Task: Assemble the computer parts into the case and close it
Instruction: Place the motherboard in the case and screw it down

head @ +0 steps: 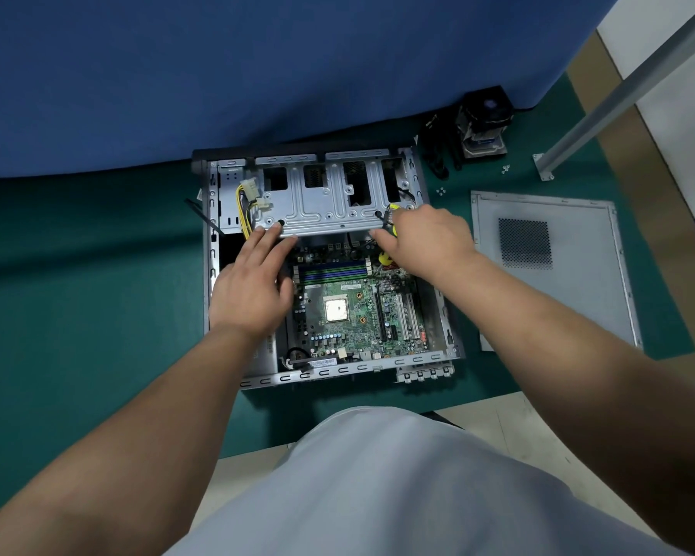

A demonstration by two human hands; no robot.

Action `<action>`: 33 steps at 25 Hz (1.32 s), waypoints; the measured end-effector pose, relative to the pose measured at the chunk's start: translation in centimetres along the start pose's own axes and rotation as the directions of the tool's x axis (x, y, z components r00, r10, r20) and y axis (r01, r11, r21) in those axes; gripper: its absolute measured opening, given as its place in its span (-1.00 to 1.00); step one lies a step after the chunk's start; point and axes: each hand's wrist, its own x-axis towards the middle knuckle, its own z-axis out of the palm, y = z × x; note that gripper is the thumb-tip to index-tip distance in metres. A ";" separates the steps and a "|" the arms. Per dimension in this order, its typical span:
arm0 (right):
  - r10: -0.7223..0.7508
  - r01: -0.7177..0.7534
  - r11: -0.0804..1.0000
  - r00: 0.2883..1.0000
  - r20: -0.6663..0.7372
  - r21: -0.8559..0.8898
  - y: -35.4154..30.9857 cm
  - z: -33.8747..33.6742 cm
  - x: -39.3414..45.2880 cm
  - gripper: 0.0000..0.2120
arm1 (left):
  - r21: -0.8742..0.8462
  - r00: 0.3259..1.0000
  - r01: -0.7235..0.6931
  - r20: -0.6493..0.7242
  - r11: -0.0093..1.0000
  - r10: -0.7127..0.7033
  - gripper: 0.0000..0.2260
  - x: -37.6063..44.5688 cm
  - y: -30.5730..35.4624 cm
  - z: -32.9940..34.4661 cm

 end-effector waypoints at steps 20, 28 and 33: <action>-0.215 0.210 0.975 0.974 0.066 0.077 0.9 -0.9 -0.4 -0.79 | -0.011 1.000 0.002 -0.002 1.000 -0.002 -0.44 -0.1 0.2 -0.3; -0.260 0.236 0.958 0.954 0.147 0.165 1.3 -1.0 -0.1 -0.67 | -0.014 1.000 0.007 0.004 1.000 -0.006 -0.45 -0.1 0.2 -0.4; -0.071 0.067 0.995 0.996 0.050 0.075 0.4 -0.5 0.1 -0.60 | -0.013 1.000 0.007 0.016 1.000 -0.006 -0.45 -0.2 0.3 -0.4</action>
